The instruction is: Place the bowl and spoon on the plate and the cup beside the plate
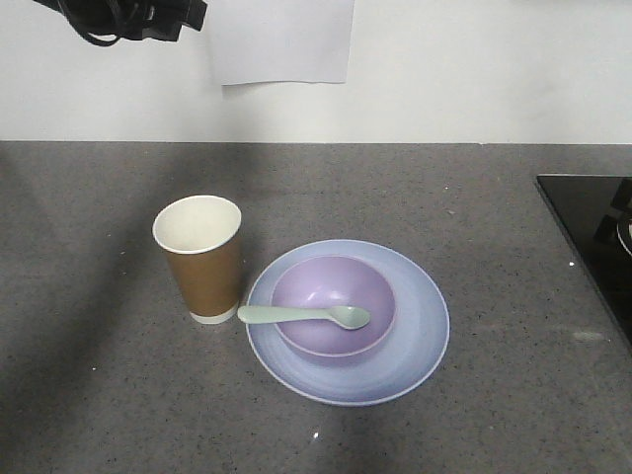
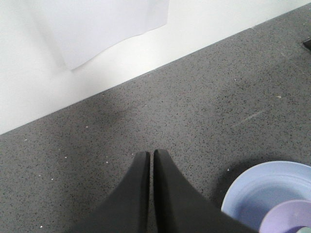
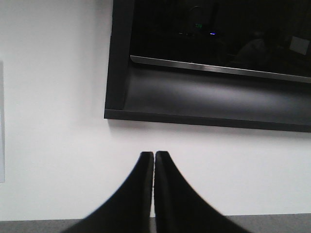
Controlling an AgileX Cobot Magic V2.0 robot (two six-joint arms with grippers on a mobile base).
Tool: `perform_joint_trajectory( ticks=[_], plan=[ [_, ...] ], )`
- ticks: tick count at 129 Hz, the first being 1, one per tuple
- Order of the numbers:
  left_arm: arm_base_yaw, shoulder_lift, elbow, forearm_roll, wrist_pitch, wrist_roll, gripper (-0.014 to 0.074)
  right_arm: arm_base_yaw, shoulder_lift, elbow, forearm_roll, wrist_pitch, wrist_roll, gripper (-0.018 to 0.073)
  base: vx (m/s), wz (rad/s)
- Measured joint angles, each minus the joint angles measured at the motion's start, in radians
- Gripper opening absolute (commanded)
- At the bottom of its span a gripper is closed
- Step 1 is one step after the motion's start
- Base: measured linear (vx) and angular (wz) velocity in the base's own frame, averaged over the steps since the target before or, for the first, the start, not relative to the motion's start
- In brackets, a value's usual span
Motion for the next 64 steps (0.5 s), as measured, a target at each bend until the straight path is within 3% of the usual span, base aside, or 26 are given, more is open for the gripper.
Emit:
perform_joint_trajectory(
  ticks=[64],
  plan=[
    [0.000,0.000,0.000,0.000,0.011,0.000,-0.0008,0.000,0.000,0.000,0.000,0.000,0.000,-0.0004,0.00,0.00]
  ],
)
